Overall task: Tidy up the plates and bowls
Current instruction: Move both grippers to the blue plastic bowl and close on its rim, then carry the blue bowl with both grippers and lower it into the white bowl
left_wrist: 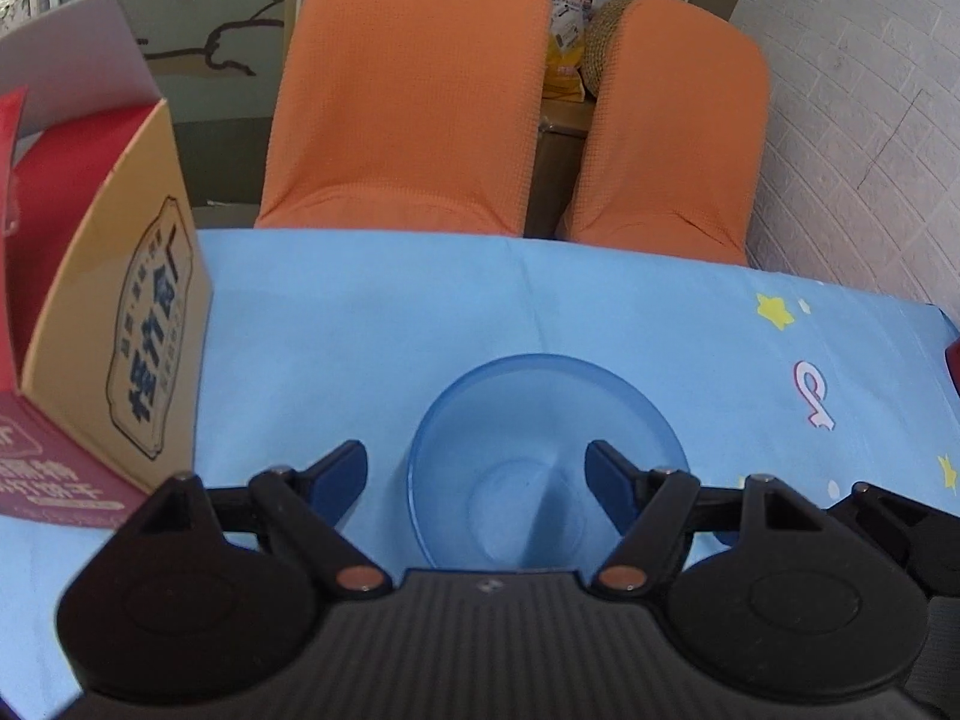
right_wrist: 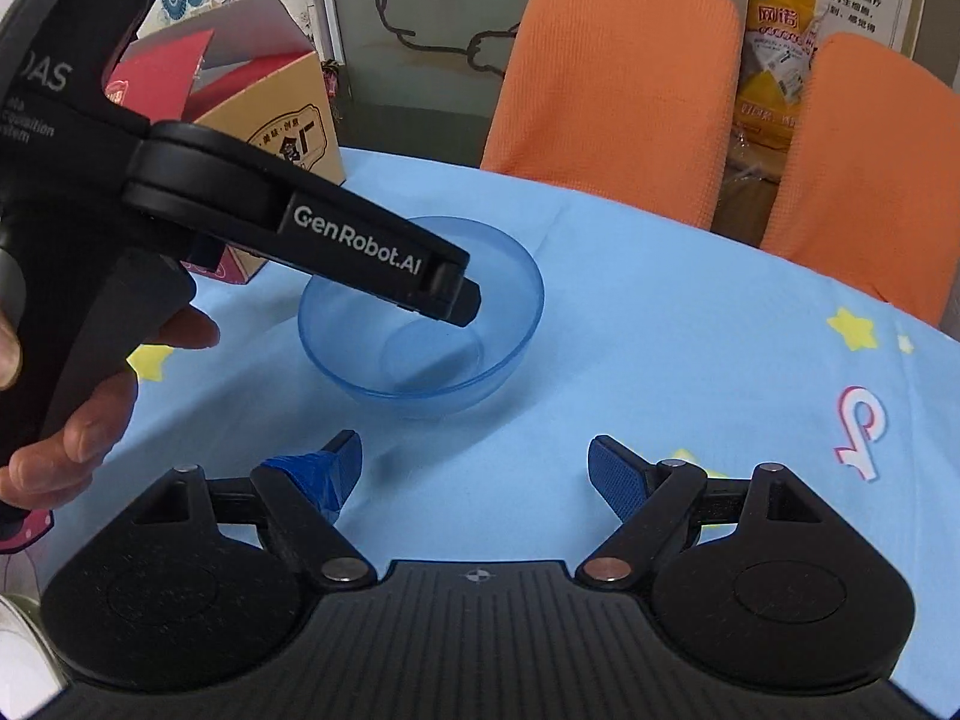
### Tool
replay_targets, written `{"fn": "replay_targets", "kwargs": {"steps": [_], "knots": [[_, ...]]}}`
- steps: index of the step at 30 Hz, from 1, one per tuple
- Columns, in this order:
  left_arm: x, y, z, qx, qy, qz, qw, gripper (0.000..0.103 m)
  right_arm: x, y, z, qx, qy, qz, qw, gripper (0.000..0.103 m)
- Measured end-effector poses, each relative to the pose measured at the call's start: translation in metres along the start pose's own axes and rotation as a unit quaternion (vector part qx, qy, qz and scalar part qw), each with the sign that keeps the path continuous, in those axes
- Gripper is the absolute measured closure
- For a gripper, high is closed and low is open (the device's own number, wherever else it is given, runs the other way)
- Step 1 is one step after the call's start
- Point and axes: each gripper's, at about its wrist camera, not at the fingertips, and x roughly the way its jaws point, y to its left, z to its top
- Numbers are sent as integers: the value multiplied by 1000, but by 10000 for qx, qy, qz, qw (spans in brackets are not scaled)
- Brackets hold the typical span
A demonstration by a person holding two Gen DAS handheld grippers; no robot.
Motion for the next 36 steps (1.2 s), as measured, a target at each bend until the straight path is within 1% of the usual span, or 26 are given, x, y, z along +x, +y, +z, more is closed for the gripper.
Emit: {"fn": "replay_targets", "kwargs": {"steps": [3, 4, 7, 8, 9, 11, 13, 18, 22, 25, 27, 30, 33, 36], "knots": [[7, 1, -1, 3, 36, -35, 10000, 30, 11, 4, 5, -3, 65, 12, 10000, 34], [9, 0, -1, 20, 50, -50, 10000, 30, 13, 6, 5, -26, 77, 21, 10000, 32], [11, -3, -2, 155, -39, 0, 9999, 32, 19, 13, 12, -202, 27, -40, 9998, 32], [11, -3, -3, 189, -63, 4, 9998, 35, 21, 15, 13, -233, 2, -34, 9997, 32], [10, -3, -4, 242, -92, -23, 9997, 42, 21, 17, 13, -269, -59, 2, 9996, 33], [10, -5, -7, 432, -119, -30, 9990, 61, 20, 20, 12, -378, -208, 71, 9990, 36], [8, -5, -7, 496, -113, -63, 9987, 63, 17, 23, 12, -487, -418, 61, 9979, 37], [-14, -5, -12, 510, -286, -284, 9979, 63, 5, 24, 16, -628, -617, 24, 9961, 36], [-42, -26, -19, 746, -523, -238, 9956, 63, -17, 23, 18, -590, -708, -6, 9957, 36], [-71, -43, -28, 815, -685, -385, 9936, 63, -45, 28, 14, -657, -784, -129, 9947, 36], [-88, -54, -37, 869, -727, -516, 9922, 63, -67, 30, 6, -661, -873, -201, 9938, 36], [-117, -78, -61, 1023, -789, -701, 9891, 63, -105, 37, -19, -658, -1007, -383, 9920, 36], [-142, -107, -95, 1273, -849, -757, 9853, 63, -139, 44, -55, -515, -1187, -573, 9899, 36], [-159, -130, -133, 1476, -847, -859, 9817, 63, -165, 50, -91, -368, -1265, -741, 9885, 36]]}}
